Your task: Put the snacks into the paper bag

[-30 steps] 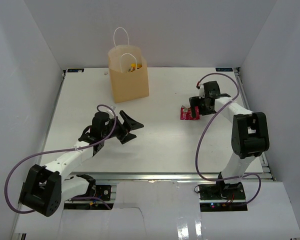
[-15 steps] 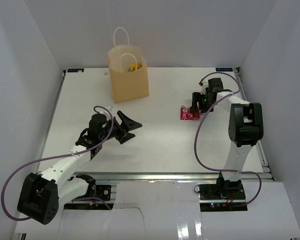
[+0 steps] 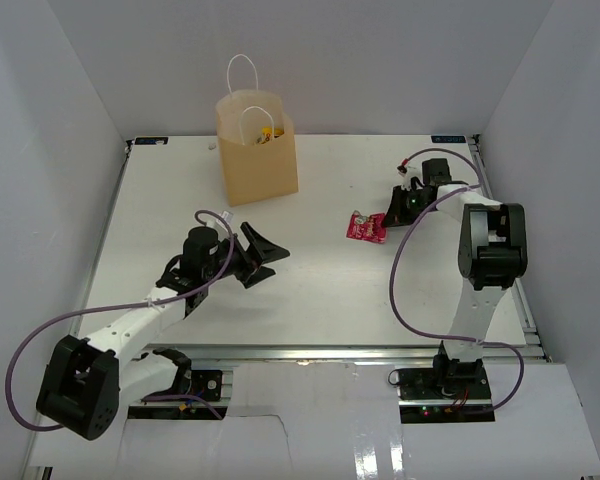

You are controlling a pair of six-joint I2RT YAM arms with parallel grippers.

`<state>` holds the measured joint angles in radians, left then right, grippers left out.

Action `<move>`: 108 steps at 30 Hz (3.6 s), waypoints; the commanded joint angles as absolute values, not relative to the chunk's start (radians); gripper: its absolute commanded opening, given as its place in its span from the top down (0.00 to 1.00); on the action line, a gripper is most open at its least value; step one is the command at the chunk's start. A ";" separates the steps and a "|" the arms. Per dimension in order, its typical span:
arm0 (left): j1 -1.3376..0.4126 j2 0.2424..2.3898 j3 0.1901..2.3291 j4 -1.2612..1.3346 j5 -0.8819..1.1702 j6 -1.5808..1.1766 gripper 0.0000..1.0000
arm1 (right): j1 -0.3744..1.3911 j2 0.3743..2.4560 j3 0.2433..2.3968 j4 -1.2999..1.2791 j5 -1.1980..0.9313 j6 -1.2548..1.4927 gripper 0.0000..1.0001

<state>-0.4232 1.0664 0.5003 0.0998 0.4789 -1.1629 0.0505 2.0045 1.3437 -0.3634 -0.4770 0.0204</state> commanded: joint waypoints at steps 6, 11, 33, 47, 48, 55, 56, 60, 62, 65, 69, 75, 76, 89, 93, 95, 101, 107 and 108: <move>-0.460 1.190 0.595 0.166 0.526 -1.040 0.02 | -0.032 1.867 1.272 -0.272 -0.828 -0.061 0.92; -0.479 1.324 0.653 0.245 0.561 -0.993 0.02 | -0.032 1.796 1.209 -0.253 -0.954 -0.080 0.92; -0.572 1.816 1.017 0.408 0.792 -0.962 0.12 | 0.106 1.667 1.088 -0.348 -1.218 -0.091 0.92; -0.574 1.700 0.963 0.425 0.808 -0.999 0.89 | 0.178 1.703 1.177 -0.347 -1.152 -0.090 0.71; -0.574 1.666 0.954 0.423 0.804 -0.993 0.92 | 0.176 1.695 1.183 -0.360 -1.149 -0.098 0.59; -0.505 1.505 1.058 0.052 0.685 -0.752 1.00 | 0.071 1.655 1.374 -0.527 -1.106 -0.336 0.25; -0.473 1.482 1.153 -0.004 0.663 -0.714 1.00 | 0.055 1.652 1.393 -0.544 -1.103 -0.395 0.25; -0.353 1.471 1.400 -0.184 0.591 -0.580 1.00 | 0.032 1.608 1.379 -0.565 -1.016 -0.500 0.25; -0.258 1.491 1.489 -0.186 0.572 -0.548 1.00 | 0.032 1.595 1.352 -0.558 -1.022 -0.508 0.25; -0.160 1.586 1.676 -0.129 0.597 -0.541 1.00 | 0.032 1.577 1.307 -0.552 -1.038 -0.489 0.24; -0.103 1.716 1.845 -0.031 0.601 -0.555 1.00 | 0.034 1.549 1.263 -0.548 -1.035 -0.489 0.24; -0.081 1.868 1.999 0.072 0.503 -0.537 1.00 | 0.032 1.508 1.200 -0.549 -1.031 -0.495 0.23; -0.080 1.905 2.034 0.071 0.486 -0.529 1.00 | 0.034 1.503 1.192 -0.548 -1.031 -0.495 0.23; -0.075 1.959 2.056 0.021 0.407 -0.506 0.16 | 0.034 1.421 1.161 -0.526 -0.791 -0.509 0.22; -0.072 1.889 2.089 -0.067 0.347 -0.450 0.02 | 0.032 1.358 1.181 -0.465 -0.611 -0.508 0.19; -0.074 1.836 2.048 -0.122 0.309 -0.404 0.02 | 0.032 1.310 1.178 -0.407 -0.513 -0.502 0.04; -0.072 1.366 1.517 -0.074 0.252 -0.322 0.02 | 0.025 1.232 1.147 -0.310 -0.203 -0.275 0.10; -0.069 0.800 0.918 -0.156 0.135 -0.324 0.02 | 0.012 1.160 1.161 -0.397 -0.144 -0.227 0.10; -0.069 0.691 0.835 -0.181 0.115 -0.324 0.02 | 0.012 1.131 1.157 -0.397 -0.118 -0.218 0.10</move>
<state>-0.0742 0.8303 1.0000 -0.0860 0.1997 -0.3408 0.0162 1.2087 1.1488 -0.4023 -0.2184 -0.2790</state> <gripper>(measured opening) 0.979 0.900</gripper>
